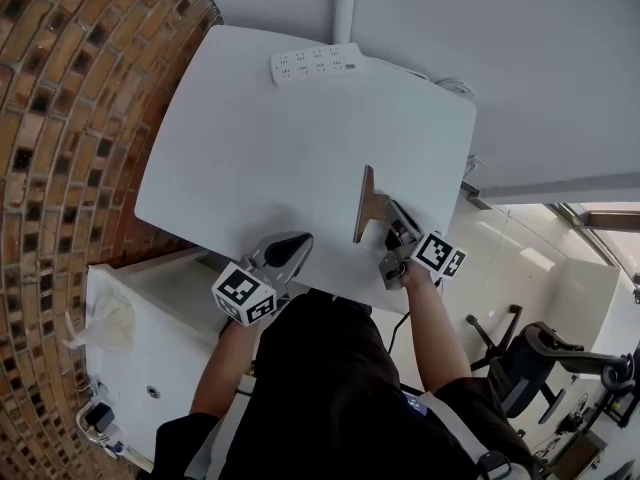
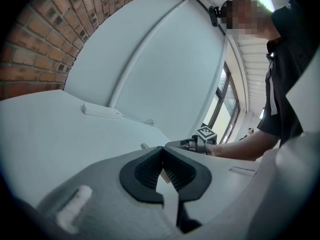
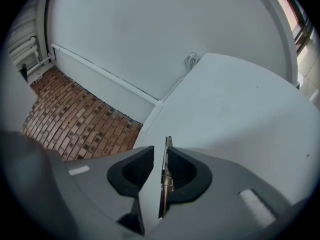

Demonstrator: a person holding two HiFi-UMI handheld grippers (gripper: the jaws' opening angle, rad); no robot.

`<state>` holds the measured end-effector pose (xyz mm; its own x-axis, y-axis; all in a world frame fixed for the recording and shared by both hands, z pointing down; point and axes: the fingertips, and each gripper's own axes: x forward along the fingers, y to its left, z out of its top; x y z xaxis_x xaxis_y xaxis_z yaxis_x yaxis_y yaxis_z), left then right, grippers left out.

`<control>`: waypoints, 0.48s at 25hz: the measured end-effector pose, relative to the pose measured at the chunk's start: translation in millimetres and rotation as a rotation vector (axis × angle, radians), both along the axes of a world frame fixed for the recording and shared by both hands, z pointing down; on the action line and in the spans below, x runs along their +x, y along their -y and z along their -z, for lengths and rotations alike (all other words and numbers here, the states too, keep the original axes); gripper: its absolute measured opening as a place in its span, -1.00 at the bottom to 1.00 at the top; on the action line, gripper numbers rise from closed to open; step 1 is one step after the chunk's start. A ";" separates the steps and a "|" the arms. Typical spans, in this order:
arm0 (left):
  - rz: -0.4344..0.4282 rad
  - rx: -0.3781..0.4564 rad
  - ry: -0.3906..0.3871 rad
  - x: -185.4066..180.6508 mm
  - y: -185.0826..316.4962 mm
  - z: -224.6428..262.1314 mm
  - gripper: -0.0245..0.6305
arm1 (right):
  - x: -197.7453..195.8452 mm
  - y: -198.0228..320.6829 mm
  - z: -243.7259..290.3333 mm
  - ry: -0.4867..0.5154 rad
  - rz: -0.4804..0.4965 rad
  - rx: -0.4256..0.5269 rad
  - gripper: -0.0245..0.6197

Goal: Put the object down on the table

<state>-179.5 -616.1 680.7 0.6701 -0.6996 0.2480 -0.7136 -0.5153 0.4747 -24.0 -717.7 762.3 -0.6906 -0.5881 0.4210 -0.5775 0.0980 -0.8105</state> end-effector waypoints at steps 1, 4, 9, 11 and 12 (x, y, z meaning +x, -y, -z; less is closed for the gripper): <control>0.003 0.011 0.005 -1.6 0.2 3.3 -0.92 | 0.9 0.2 3.2 -0.007 -0.001 0.012 -0.64; 0.007 0.041 0.026 0.0 -1.5 13.8 -0.92 | 8.0 -8.0 9.7 -0.061 0.009 0.027 -0.58; 0.013 0.095 0.054 18.6 -16.8 43.0 -0.92 | 36.9 -19.1 5.9 -0.193 0.019 0.029 -0.59; 0.028 0.115 0.074 25.9 -28.3 54.6 -0.92 | 42.5 -23.7 12.5 -0.196 0.030 0.050 -0.61; 0.039 0.126 0.083 30.0 -35.0 60.1 -0.92 | 44.1 -28.7 20.7 -0.172 0.035 0.069 -0.64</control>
<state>-149.5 -581.1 620.6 0.6226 -0.7538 0.2104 -0.7685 -0.5380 0.3463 20.2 -689.0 741.6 -0.6325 -0.5967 0.4938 -0.7020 0.1722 -0.6910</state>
